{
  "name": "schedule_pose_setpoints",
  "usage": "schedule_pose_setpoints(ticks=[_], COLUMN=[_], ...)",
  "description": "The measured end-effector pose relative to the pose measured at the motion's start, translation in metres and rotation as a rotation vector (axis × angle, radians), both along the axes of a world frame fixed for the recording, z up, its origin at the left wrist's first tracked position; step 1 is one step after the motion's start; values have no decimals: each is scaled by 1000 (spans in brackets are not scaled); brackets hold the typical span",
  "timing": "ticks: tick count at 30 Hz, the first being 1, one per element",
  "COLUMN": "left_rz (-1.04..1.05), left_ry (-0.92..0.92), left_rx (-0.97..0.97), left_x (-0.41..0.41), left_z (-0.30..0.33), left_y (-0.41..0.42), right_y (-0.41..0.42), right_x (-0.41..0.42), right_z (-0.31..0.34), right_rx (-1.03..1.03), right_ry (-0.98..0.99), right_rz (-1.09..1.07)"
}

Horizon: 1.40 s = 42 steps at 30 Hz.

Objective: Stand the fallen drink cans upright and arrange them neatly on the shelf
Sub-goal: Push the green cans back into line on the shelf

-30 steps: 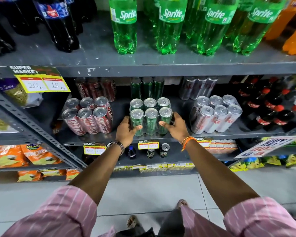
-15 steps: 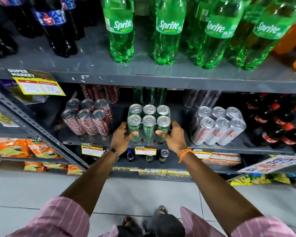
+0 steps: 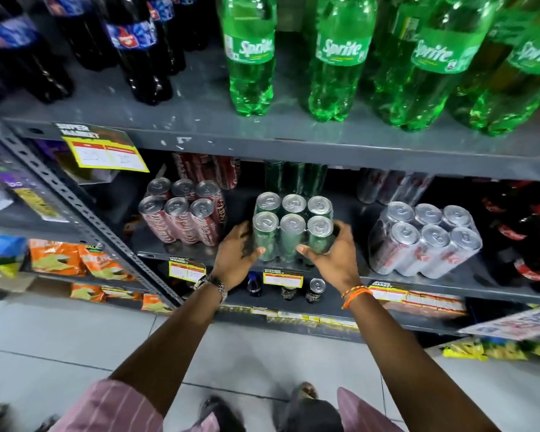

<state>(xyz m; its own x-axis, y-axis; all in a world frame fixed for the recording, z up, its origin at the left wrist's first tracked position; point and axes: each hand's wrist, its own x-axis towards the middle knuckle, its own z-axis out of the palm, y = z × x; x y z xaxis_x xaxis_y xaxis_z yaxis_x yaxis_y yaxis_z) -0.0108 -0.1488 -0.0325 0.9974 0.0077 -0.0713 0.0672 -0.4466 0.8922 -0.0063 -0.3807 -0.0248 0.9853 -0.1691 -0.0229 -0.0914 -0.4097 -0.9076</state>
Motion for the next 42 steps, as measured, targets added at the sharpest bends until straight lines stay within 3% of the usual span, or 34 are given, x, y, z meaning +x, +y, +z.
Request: schedule_pose_setpoints(ticks=[5, 8, 10, 13, 16, 19, 25, 42], left_rz=[178, 367, 342, 277, 192, 166, 202, 183], left_ry=[-337, -232, -95, -2, 12, 21, -6, -70], left_rx=[313, 276, 288, 227, 258, 243, 78, 45], left_x=[-27, -29, -18, -1, 11, 22, 29, 10], left_z=[12, 8, 5, 3, 2, -4, -19, -21], left_y=[69, 120, 149, 183, 196, 202, 213, 222], right_y=[53, 117, 159, 214, 236, 240, 242, 247], right_x=[-15, -15, -11, -2, 14, 31, 36, 16], right_z=[35, 50, 49, 35, 19, 4, -5, -2], right_rx=[-363, -309, -273, -193, -68, -59, -84, -180], right_ry=[-448, -635, -557, -256, -22, 86, 95, 122], right_rz=[-171, -49, 115, 267, 202, 198, 210, 191])
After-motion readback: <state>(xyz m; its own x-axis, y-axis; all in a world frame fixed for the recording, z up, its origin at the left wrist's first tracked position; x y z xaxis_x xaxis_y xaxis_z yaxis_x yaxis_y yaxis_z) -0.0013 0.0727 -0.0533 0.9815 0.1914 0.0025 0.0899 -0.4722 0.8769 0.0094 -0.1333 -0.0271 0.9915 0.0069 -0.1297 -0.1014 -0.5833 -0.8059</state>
